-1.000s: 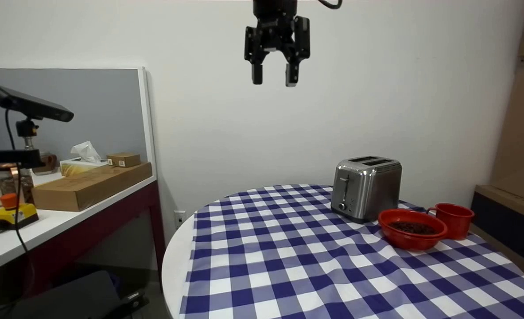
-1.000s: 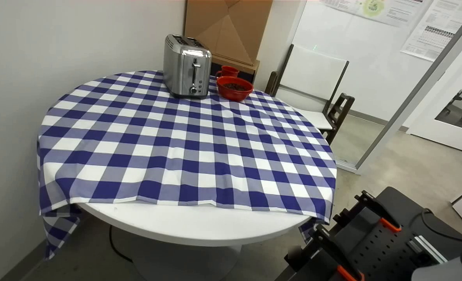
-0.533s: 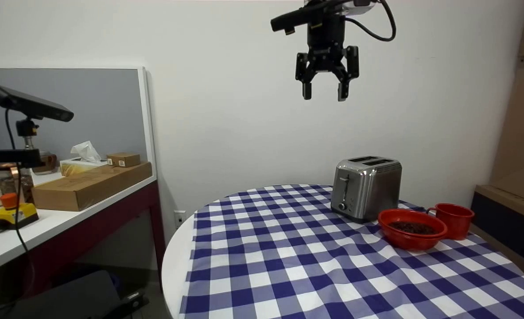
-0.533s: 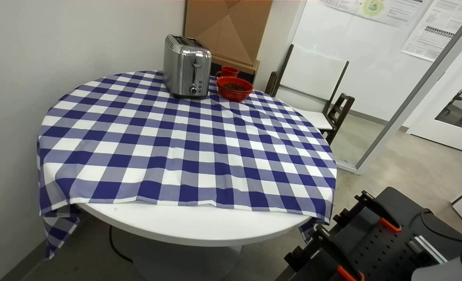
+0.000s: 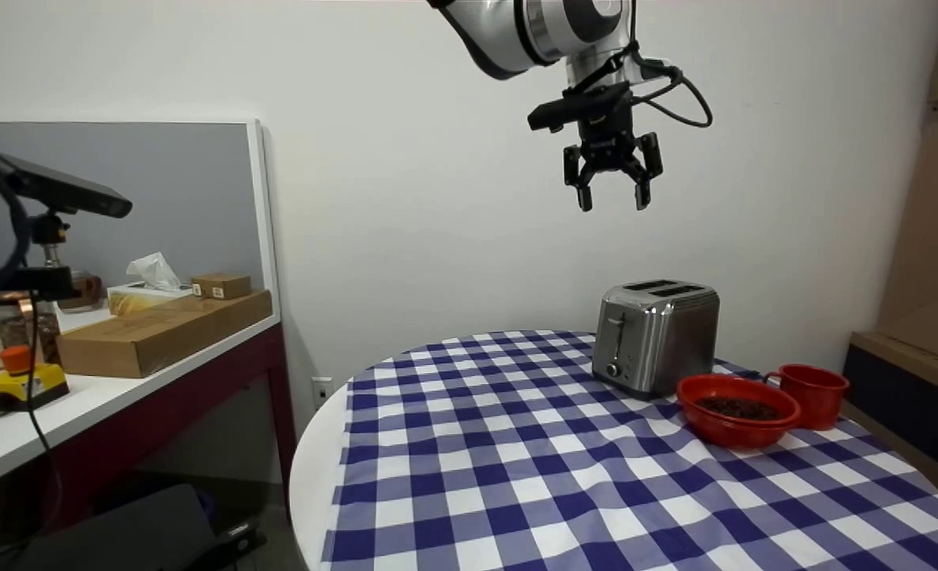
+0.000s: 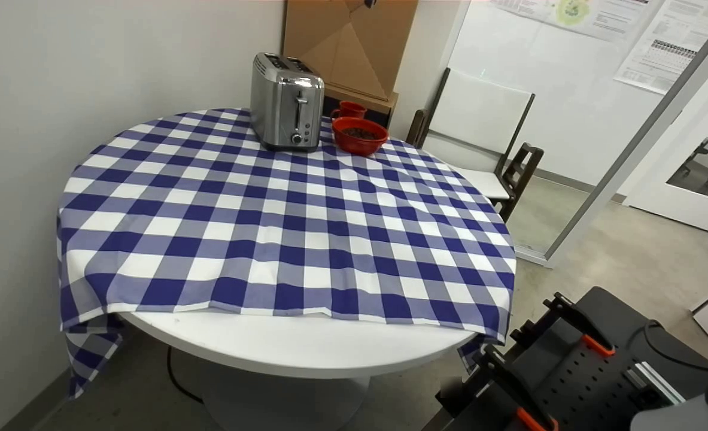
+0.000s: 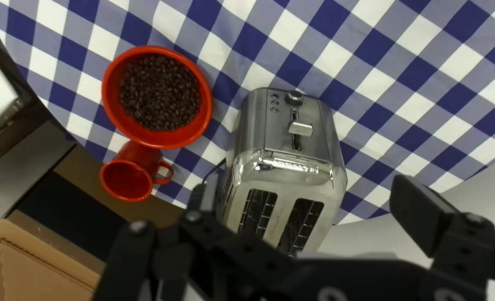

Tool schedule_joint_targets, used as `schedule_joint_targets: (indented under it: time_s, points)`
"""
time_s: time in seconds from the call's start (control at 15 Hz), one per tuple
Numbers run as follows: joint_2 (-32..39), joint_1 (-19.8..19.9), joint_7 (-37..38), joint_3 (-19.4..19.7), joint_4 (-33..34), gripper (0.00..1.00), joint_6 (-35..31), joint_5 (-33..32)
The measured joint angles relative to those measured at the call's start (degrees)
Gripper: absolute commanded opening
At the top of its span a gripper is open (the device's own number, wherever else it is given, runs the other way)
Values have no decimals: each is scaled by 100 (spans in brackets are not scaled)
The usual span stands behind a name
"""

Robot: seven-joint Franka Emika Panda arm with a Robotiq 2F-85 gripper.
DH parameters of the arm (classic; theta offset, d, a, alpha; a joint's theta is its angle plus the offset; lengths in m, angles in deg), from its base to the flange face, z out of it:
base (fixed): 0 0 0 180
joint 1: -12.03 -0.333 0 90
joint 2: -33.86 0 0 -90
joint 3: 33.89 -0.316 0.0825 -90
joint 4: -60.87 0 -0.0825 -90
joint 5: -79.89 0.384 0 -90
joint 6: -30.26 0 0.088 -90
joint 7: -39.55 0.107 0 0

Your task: Push the toaster lever down

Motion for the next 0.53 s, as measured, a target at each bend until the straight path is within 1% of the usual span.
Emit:
schedule_joint_targets:
  time_s: [0.07,0.13,0.2,0.27,0.4,0.47,0.53]
  points:
    - [195,-57,49,6,187,71,-5,-66]
    - [376,-110,100,16,360,69,-6,-117]
    - [545,-157,122,27,518,64,-6,-149]
    - [701,-198,132,40,662,55,-6,-174]
    - [973,-253,135,75,905,41,-6,-193]
    - [1093,-268,135,92,1012,32,-6,-195]
    - [1202,-279,135,110,1106,25,-6,-196]
